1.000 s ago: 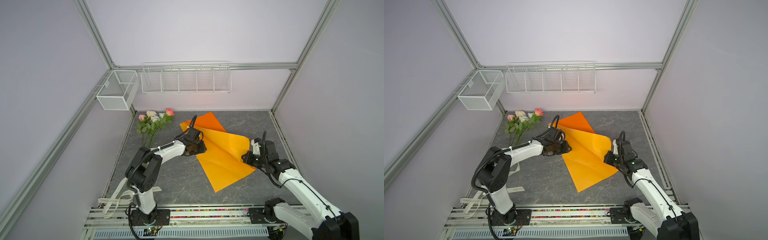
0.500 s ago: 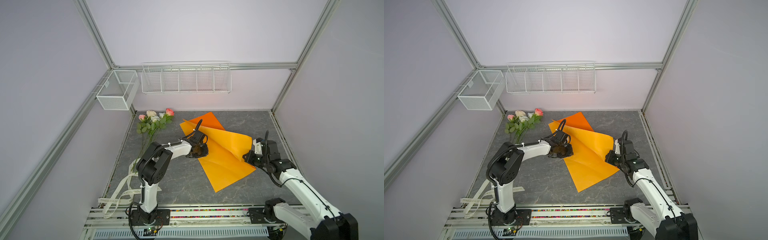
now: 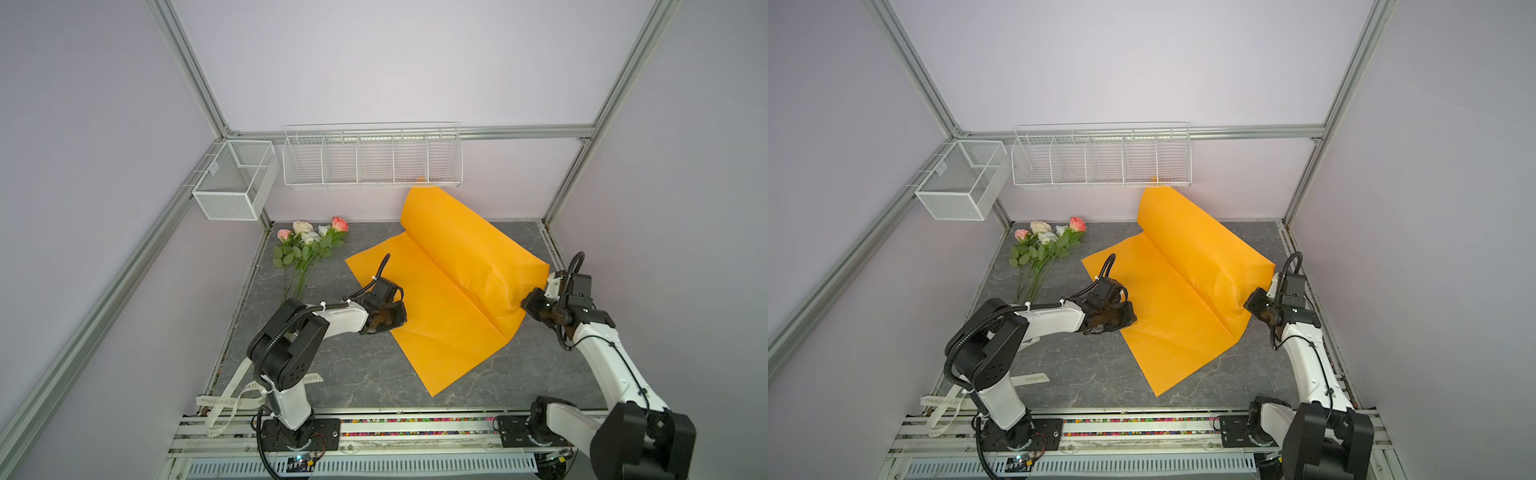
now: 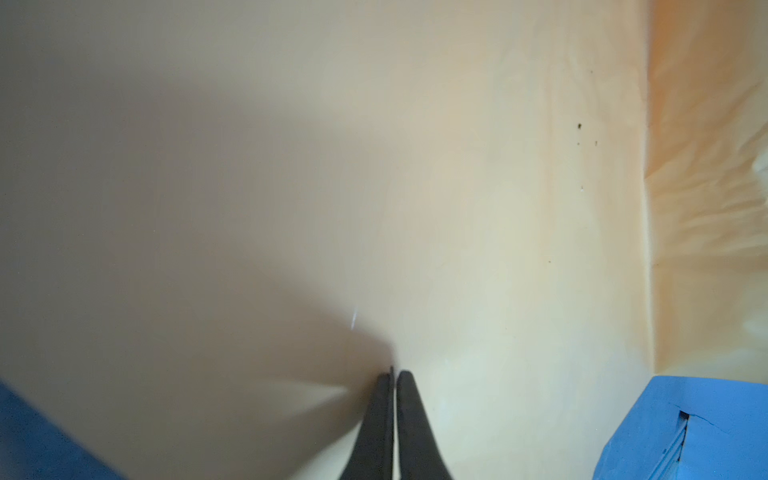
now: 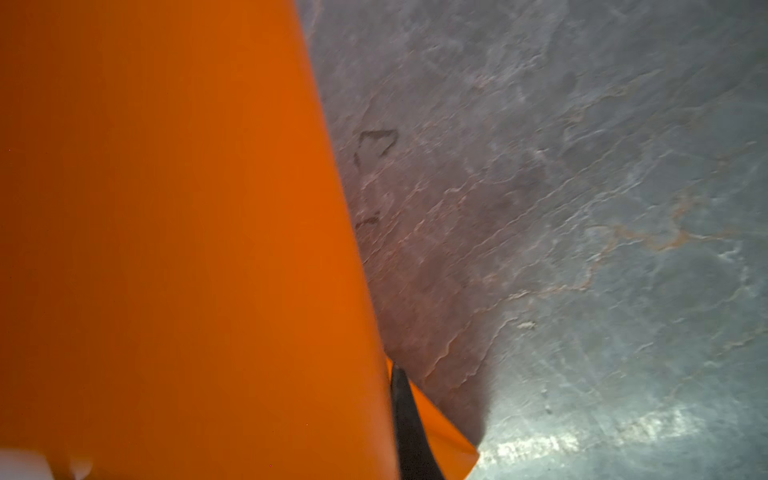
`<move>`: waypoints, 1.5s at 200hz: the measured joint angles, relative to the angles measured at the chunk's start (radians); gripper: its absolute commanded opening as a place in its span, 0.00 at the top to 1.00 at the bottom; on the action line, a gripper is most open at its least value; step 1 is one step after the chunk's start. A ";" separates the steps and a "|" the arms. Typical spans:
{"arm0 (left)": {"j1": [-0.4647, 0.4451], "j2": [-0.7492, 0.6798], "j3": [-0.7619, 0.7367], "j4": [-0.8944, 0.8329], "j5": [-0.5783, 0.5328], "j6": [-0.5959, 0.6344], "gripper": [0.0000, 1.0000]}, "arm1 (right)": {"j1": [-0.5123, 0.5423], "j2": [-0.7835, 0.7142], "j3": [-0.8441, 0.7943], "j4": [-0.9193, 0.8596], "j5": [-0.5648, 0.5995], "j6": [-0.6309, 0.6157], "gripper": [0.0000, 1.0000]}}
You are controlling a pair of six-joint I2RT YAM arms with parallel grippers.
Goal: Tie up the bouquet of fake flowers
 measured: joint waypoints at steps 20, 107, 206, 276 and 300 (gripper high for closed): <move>-0.001 -0.029 -0.053 0.047 0.000 -0.033 0.92 | -0.045 0.065 0.000 0.015 0.002 -0.016 0.94; -0.045 -0.119 -0.235 0.225 -0.012 -0.178 0.93 | -0.077 0.473 0.168 0.121 -0.045 -0.101 0.93; -0.137 -0.235 -0.204 0.008 -0.116 -0.222 0.74 | -0.003 0.640 0.400 0.010 0.016 -0.205 0.39; -0.038 -0.251 0.056 -0.194 -0.099 -0.066 0.70 | 0.066 0.343 0.396 -0.034 -0.056 -0.171 0.62; 0.049 -0.150 0.126 -0.206 -0.046 -0.024 0.71 | 0.217 0.399 0.377 -0.002 -0.129 -0.154 0.72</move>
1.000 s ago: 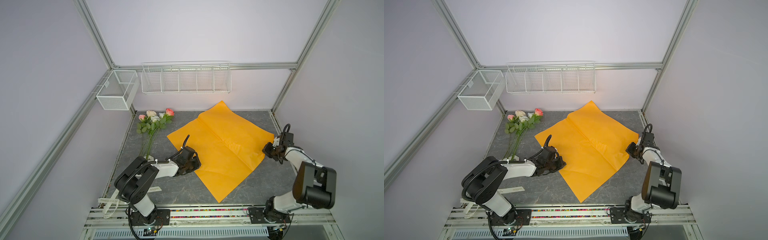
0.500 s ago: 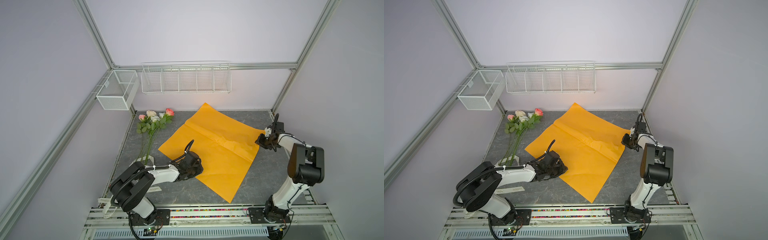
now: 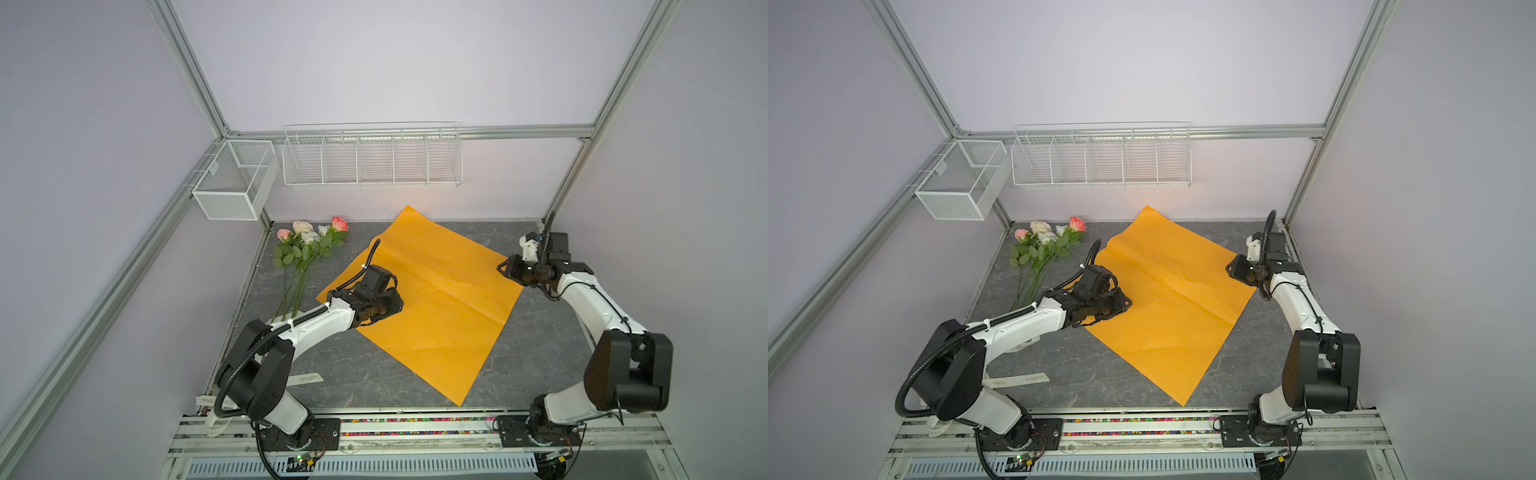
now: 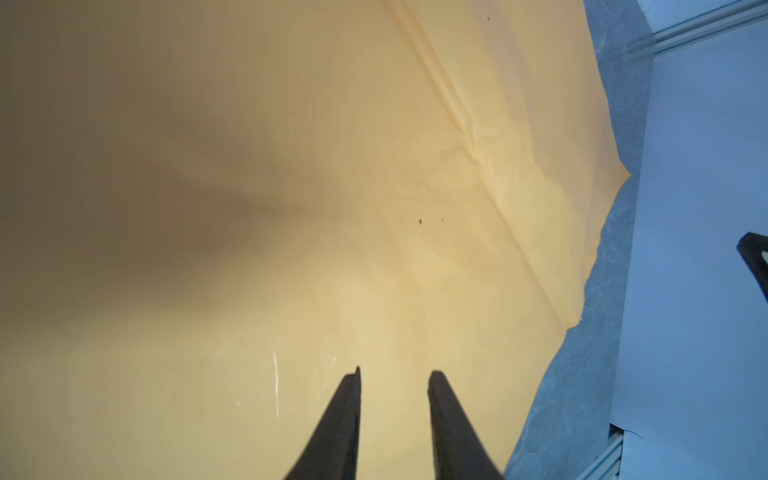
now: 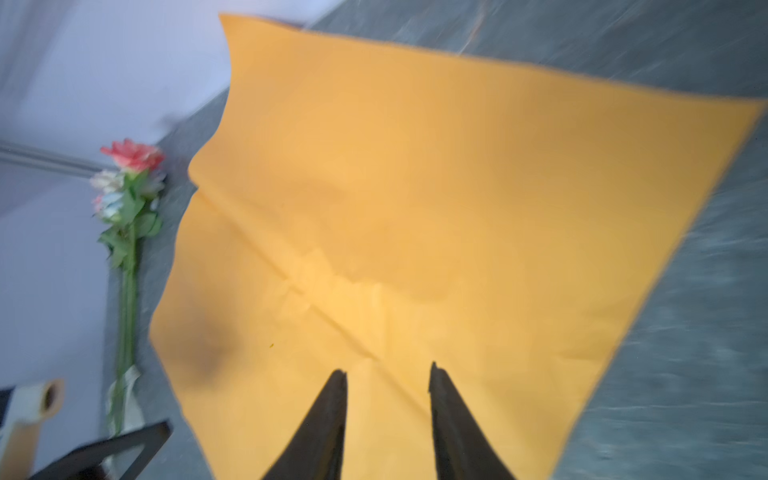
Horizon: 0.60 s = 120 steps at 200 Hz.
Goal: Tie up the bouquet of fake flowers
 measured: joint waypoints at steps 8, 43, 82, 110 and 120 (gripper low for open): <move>0.016 0.031 0.018 -0.006 0.012 0.010 0.72 | 0.047 0.036 -0.005 0.009 -0.012 0.009 0.72; 0.030 0.148 0.089 -0.029 0.046 0.046 0.73 | 0.177 0.170 -0.023 0.031 -0.022 0.036 0.73; 0.031 0.200 0.091 -0.038 0.056 0.053 0.74 | 0.190 0.261 -0.018 0.043 -0.020 0.037 0.74; 0.038 0.220 0.085 -0.039 0.056 0.053 0.75 | 0.189 0.311 -0.015 0.045 -0.017 0.035 0.74; 0.044 0.220 0.075 -0.039 0.056 0.053 0.75 | 0.189 0.322 -0.015 0.045 -0.019 0.035 0.74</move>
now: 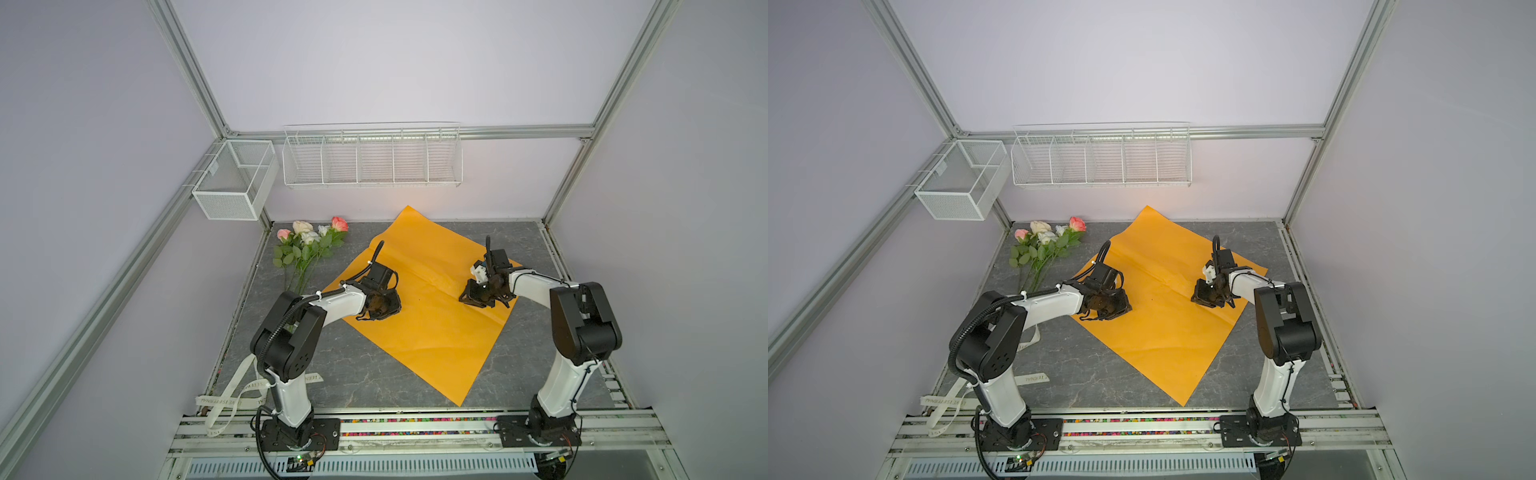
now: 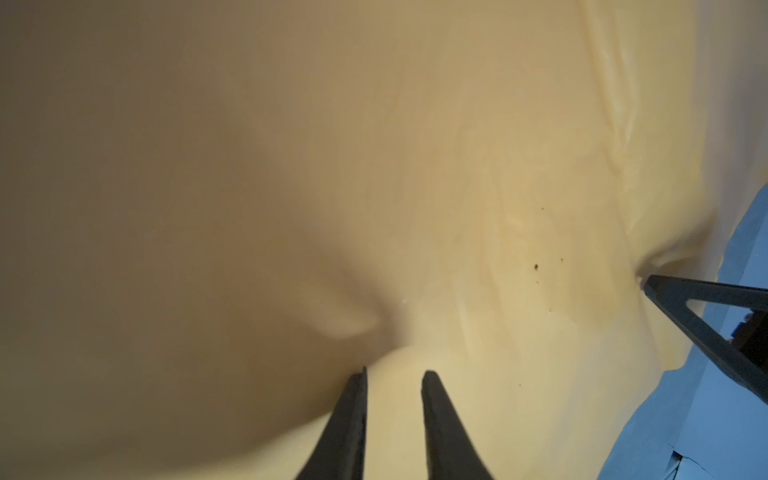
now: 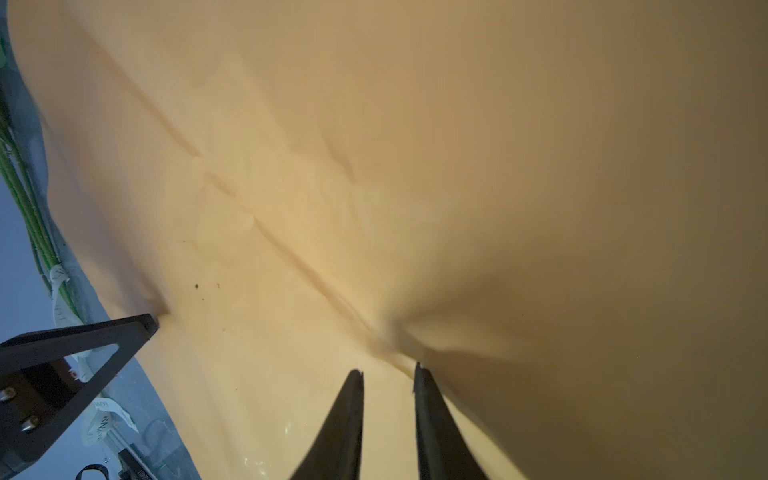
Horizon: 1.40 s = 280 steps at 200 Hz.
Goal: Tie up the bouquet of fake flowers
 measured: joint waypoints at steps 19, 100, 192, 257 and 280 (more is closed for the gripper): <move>0.012 0.000 -0.012 0.010 0.008 0.000 0.75 | 0.000 0.011 0.009 0.003 -0.003 0.000 0.74; 0.106 -0.209 0.048 -0.214 -0.069 0.093 0.66 | 0.000 -0.027 -0.004 0.028 -0.045 0.063 0.71; 0.578 0.029 0.360 -0.531 -0.331 0.475 0.66 | 0.098 -0.231 0.033 0.007 -0.060 0.065 0.66; 0.573 0.283 0.598 -0.642 -0.515 0.692 0.64 | 0.152 -0.216 0.051 -0.053 -0.040 0.031 0.66; 0.573 0.330 0.671 -0.667 -0.548 0.733 0.66 | 0.152 -0.201 0.052 -0.060 -0.035 0.026 0.66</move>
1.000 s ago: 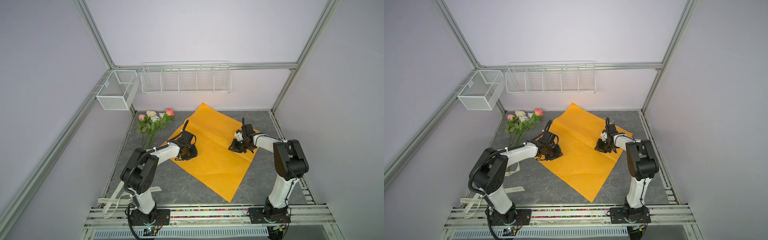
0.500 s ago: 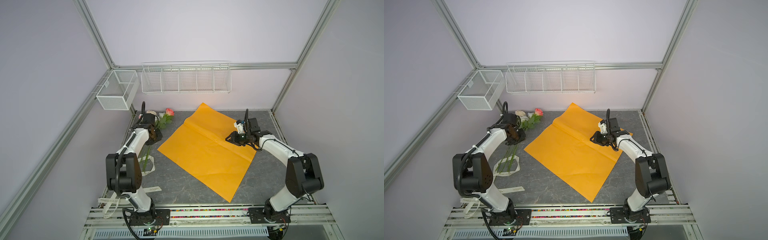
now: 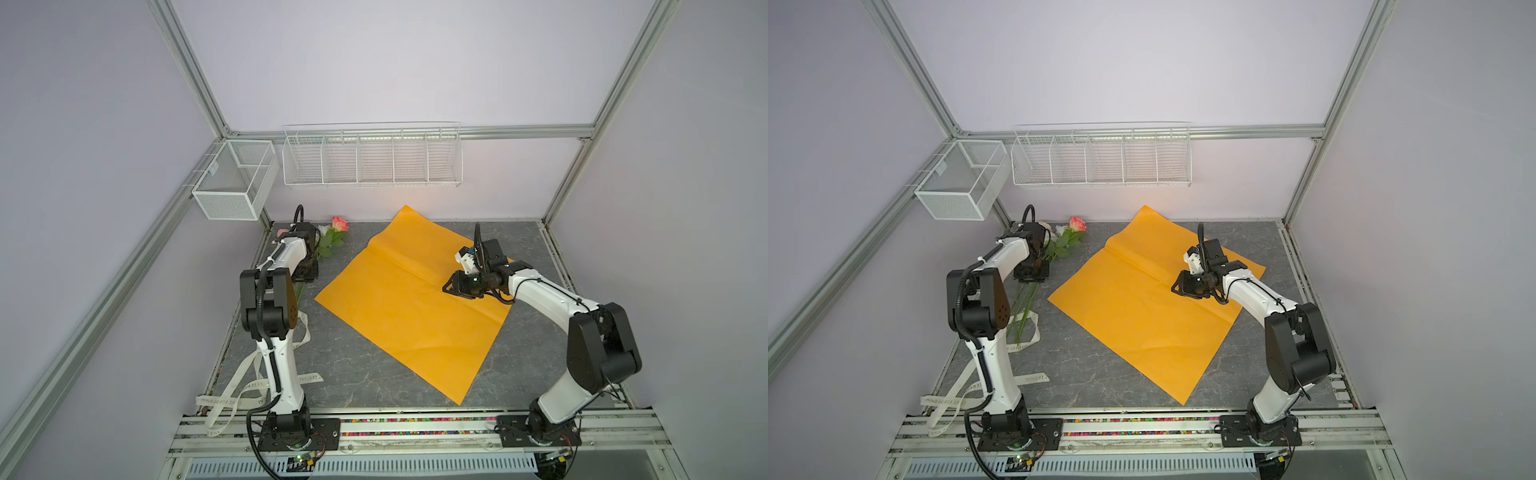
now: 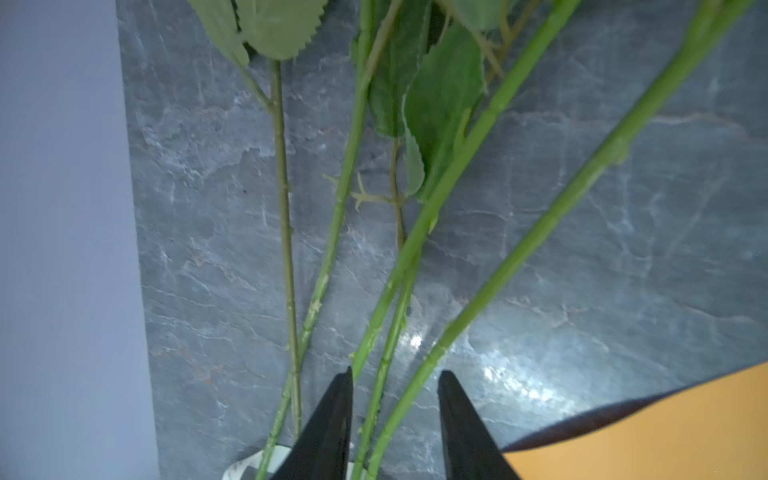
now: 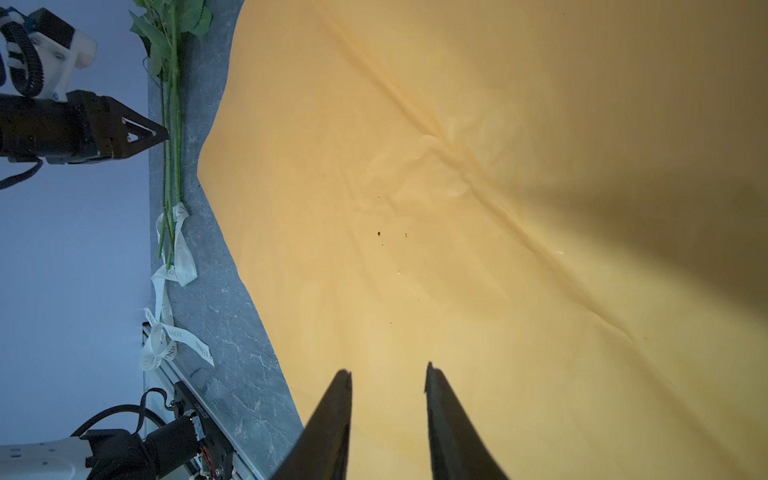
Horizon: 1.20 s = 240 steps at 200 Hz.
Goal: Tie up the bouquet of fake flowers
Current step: 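Move the left gripper to the rose stems and grasp one stem, then carry the pink rose with the left gripper onto the orange sheet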
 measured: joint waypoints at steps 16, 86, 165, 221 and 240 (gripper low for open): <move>0.000 0.025 0.035 -0.011 0.003 0.026 0.66 | 0.000 0.007 0.000 -0.006 0.003 -0.001 0.66; 0.000 0.052 0.060 -0.034 0.089 0.086 0.72 | 0.000 0.037 0.019 -0.029 0.017 -0.009 0.66; 0.000 0.129 0.130 -0.063 0.092 0.108 0.91 | 0.000 0.038 0.021 -0.045 0.018 -0.016 0.66; -0.019 0.109 0.139 -0.097 0.088 0.117 1.00 | 0.000 0.038 0.021 -0.055 0.029 -0.016 0.66; -0.038 0.061 0.140 -0.117 0.088 0.121 1.00 | 0.000 0.036 0.020 -0.055 0.042 -0.016 0.66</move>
